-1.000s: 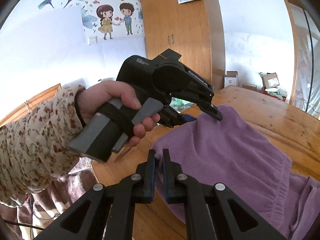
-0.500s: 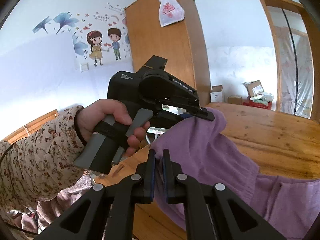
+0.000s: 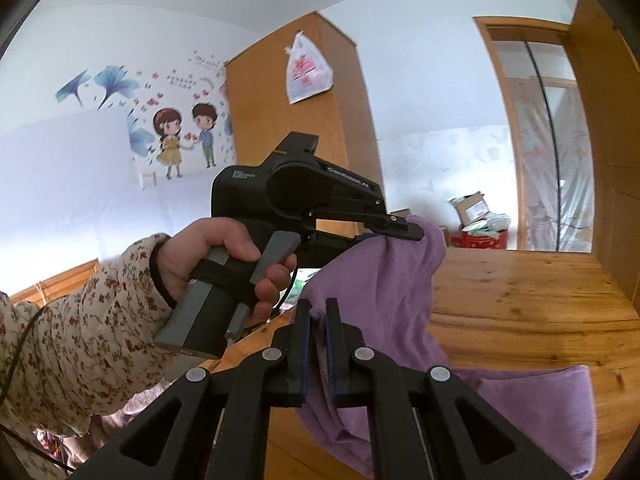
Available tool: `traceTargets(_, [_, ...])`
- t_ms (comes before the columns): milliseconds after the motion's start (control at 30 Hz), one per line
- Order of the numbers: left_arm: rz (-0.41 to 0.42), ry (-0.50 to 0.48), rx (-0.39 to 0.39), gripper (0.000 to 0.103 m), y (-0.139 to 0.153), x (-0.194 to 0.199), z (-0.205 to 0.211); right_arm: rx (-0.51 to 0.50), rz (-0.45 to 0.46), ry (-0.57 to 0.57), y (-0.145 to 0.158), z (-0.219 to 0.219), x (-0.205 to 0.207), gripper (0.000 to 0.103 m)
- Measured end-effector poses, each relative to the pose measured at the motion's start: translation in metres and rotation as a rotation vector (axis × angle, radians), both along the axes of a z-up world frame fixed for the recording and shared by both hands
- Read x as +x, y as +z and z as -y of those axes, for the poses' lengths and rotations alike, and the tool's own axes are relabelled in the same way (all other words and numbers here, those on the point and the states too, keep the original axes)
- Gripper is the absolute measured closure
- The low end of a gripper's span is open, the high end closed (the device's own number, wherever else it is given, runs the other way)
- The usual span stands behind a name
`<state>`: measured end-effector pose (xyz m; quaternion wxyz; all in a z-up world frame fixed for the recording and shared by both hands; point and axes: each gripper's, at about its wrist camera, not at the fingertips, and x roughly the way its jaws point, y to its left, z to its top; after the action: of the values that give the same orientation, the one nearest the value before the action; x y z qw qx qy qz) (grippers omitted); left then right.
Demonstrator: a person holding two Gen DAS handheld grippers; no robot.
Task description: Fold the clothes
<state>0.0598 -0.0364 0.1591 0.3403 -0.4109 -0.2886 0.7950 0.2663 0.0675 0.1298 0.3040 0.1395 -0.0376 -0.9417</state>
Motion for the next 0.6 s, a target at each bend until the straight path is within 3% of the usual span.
traceTargets(267, [-0.001, -0.078, 0.021, 0.087, 0.008, -0.009, -0.054, -0.033, 0.003, -0.094, 0.004, -0.053, 0.006, 0.096])
traceTargets(600, [0.037, -0.151, 0.002, 0.087, -0.003, -0.024, -0.124, -0.069, 0.05, -0.222, -0.006, -0.118, 0.003, 0.096])
